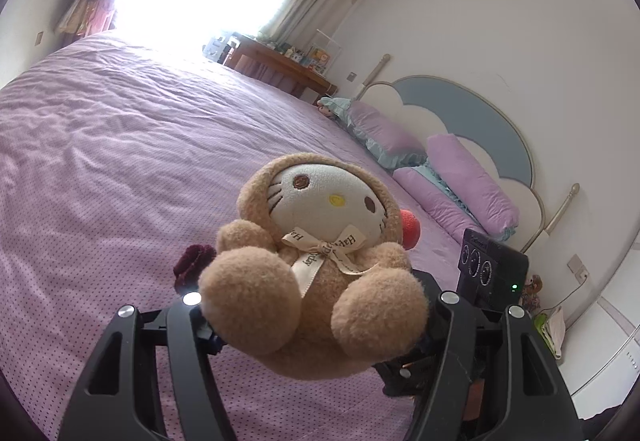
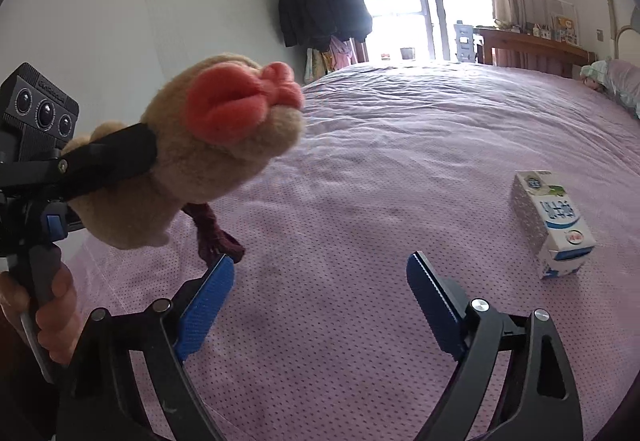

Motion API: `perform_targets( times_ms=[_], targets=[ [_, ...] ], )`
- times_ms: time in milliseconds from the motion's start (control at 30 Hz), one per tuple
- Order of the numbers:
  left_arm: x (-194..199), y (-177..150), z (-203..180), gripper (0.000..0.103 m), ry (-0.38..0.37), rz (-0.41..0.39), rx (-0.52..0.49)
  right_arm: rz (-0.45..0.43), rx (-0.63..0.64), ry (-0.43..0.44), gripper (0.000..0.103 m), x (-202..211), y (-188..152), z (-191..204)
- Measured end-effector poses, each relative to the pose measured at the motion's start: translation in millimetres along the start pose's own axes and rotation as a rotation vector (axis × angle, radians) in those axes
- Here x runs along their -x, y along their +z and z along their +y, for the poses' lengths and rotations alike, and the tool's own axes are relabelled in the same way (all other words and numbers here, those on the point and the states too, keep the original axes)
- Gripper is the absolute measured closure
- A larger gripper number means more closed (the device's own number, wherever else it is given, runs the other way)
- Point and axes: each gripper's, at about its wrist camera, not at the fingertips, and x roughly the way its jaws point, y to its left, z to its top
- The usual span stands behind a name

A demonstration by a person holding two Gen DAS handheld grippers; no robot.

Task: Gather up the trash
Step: 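Move the right tool to the milk carton and grasp it while the left tool holds the bear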

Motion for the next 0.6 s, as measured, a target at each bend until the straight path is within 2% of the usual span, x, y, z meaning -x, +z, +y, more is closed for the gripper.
perform_targets(
  times_ms=[100, 367, 600],
  targets=[
    [-2.1, 7.1, -11.7, 0.037, -0.015, -0.002, -0.012, -0.018, -0.013, -0.02, 0.018, 16.4, 2.2, -17.6],
    [-23.5, 22.1, -45.7, 0.037, -0.03, 0.018, -0.065, -0.057, -0.027, -0.185, 0.018, 38.6, 14.2, -70.9],
    [-53.3, 22.5, -53.2, 0.037, -0.066, 0.048, -0.072, 0.022, -0.027, -0.263, 0.018, 9.9, 20.3, -114.1]
  ],
)
